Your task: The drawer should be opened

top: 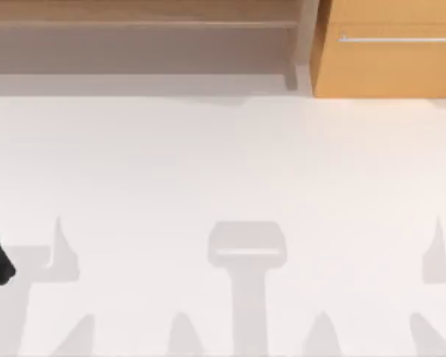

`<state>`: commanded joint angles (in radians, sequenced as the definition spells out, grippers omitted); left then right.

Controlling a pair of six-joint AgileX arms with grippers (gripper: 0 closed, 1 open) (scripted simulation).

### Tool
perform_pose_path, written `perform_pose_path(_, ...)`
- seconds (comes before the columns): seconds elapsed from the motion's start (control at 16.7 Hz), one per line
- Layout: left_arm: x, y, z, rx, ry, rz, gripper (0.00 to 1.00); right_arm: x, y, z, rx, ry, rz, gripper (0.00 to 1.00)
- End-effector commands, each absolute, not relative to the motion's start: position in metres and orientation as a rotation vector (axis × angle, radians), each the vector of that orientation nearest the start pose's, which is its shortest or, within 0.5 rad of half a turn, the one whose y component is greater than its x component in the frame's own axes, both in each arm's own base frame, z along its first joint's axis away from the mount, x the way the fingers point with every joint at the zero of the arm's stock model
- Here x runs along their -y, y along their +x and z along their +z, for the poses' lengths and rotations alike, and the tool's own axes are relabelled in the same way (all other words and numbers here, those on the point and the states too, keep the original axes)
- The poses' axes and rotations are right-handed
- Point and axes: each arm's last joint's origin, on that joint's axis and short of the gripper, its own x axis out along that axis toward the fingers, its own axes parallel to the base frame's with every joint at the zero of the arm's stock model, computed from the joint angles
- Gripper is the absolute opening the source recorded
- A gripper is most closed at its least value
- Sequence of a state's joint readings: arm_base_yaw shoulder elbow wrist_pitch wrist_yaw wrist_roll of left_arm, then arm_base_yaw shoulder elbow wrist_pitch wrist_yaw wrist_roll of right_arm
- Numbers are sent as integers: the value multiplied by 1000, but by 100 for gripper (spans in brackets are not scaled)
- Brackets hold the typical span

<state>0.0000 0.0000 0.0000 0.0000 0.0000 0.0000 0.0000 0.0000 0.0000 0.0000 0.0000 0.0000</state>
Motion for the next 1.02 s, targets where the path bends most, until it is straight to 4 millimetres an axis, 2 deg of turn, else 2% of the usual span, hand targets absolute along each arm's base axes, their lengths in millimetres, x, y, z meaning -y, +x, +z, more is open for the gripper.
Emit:
perform_pose_path(0.12, 1, 106, 160, 0, 0, 0, 100, 1, 106, 161, 2, 0, 0, 100)
perform_pose_path(0.24, 1, 106, 160, 0, 0, 0, 100, 2, 106, 172, 25, 2, 5, 100)
perform_pose_path(0.48, 1, 106, 160, 0, 0, 0, 100, 10, 114, 217, 82, -3, 10, 100)
perform_pose_path(0.72, 1, 106, 160, 0, 0, 0, 100, 29, 151, 260, 57, -10, 7, 100)
perform_pose_path(1.02, 1, 106, 160, 0, 0, 0, 100, 68, 208, 281, 4, -3, 1, 100)
